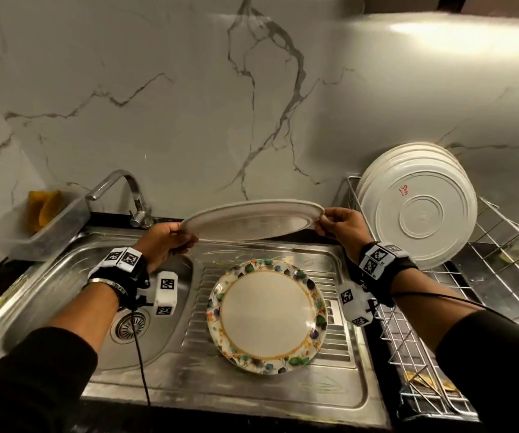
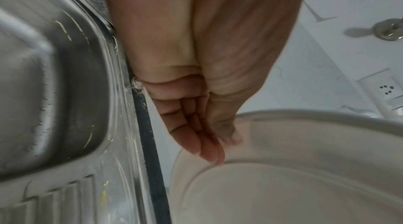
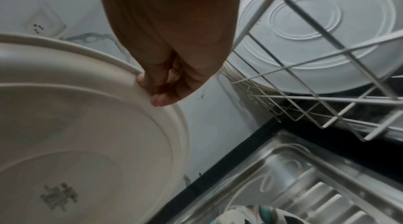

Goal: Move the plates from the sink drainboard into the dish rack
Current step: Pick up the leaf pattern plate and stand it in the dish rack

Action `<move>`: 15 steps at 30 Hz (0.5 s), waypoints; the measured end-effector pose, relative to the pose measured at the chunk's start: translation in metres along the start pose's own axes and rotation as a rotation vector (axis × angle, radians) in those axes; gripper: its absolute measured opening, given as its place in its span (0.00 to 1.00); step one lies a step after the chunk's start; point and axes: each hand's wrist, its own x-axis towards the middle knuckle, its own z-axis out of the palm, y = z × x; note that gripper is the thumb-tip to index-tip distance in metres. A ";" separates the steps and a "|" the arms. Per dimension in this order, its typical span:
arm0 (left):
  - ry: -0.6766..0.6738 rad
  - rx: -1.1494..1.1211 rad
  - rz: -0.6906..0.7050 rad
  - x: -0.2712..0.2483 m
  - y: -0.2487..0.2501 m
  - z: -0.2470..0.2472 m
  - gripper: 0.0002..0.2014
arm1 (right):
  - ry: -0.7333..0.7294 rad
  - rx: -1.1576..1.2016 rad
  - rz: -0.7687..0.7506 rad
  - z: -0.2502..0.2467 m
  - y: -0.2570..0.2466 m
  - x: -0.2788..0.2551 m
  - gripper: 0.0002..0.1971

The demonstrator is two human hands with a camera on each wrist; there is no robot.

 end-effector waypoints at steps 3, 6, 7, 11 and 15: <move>0.073 -0.003 0.047 0.002 0.013 0.004 0.10 | 0.032 -0.028 -0.052 -0.003 -0.015 0.004 0.06; 0.158 -0.034 0.107 0.004 0.034 0.011 0.12 | 0.047 -0.040 -0.108 -0.006 -0.033 0.005 0.08; 0.175 -0.035 0.128 0.005 0.043 0.014 0.12 | 0.056 -0.031 -0.133 -0.008 -0.038 0.006 0.08; 0.168 -0.040 0.193 0.008 0.075 0.029 0.12 | 0.103 -0.021 -0.211 -0.021 -0.060 0.012 0.10; 0.144 -0.003 0.246 0.010 0.107 0.060 0.12 | 0.175 0.016 -0.247 -0.053 -0.081 0.014 0.09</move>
